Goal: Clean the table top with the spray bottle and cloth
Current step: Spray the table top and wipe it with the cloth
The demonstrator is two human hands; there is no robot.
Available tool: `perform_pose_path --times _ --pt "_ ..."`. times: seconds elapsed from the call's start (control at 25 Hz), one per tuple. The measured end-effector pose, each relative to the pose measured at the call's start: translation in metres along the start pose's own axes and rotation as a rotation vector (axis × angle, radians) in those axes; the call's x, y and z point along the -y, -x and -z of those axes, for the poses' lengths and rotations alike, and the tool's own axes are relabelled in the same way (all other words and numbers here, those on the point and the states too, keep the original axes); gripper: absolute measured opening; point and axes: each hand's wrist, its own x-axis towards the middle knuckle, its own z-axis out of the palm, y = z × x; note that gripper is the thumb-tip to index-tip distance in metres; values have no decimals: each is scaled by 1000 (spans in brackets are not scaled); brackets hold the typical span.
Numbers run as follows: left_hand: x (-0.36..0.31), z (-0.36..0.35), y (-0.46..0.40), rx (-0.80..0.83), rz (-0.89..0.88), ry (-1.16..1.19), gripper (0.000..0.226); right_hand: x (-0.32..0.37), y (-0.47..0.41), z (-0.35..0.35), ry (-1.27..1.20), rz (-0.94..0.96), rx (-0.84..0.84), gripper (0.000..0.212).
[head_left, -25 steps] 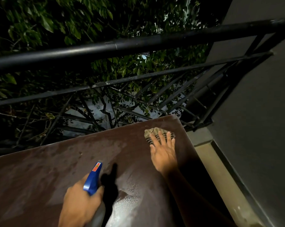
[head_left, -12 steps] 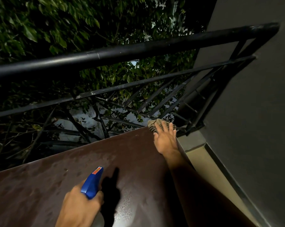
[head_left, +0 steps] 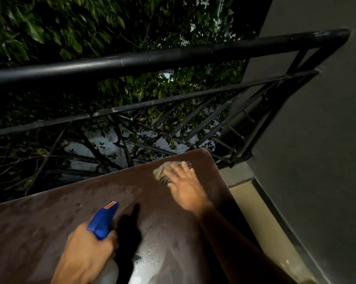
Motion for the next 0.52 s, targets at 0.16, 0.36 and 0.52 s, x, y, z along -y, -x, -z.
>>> perform_pose_path --times 0.16,0.36,0.52 --pt "1 9 13 -42 -5 77 8 -42 -45 18 -34 -390 -21 55" --pt "3 6 16 -13 0 60 18 -13 -20 -3 -4 -305 -55 55" --pt "6 6 17 -29 1 97 17 -8 -3 0 -6 -287 -4 54"
